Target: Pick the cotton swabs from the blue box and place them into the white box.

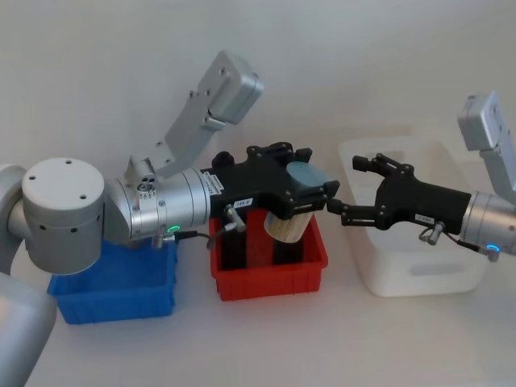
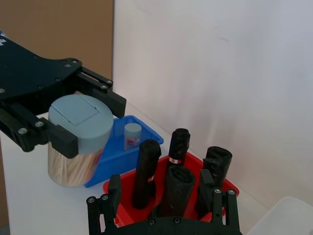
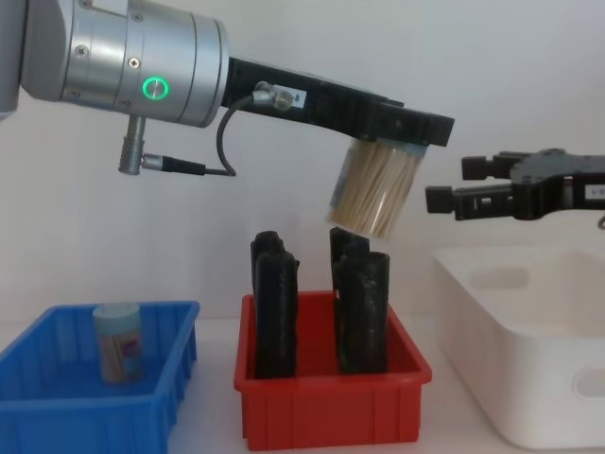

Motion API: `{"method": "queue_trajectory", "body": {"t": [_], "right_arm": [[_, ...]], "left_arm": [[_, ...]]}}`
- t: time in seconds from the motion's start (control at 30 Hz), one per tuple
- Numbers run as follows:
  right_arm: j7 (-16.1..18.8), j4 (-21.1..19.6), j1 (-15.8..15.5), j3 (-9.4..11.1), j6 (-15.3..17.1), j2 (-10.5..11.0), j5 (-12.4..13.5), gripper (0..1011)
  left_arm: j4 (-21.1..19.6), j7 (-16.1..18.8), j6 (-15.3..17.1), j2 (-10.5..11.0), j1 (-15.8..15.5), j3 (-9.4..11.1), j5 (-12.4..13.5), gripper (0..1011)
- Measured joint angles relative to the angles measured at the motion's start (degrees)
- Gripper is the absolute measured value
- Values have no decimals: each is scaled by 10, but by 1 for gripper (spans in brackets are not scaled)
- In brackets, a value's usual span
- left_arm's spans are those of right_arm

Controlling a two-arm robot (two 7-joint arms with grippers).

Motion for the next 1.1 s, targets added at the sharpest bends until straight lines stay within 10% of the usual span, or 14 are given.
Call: {"method": "queue_trajectory", "body": {"t": [0.53, 1.1], "right_arm": [[8, 13, -17, 18, -1, 33, -6, 1001], [63, 22, -21, 17, -13, 36, 81, 1001]], "left_arm": [[0, 0, 0, 0, 0, 0, 0, 670], [0, 0, 0, 0, 0, 0, 0, 670]]}}
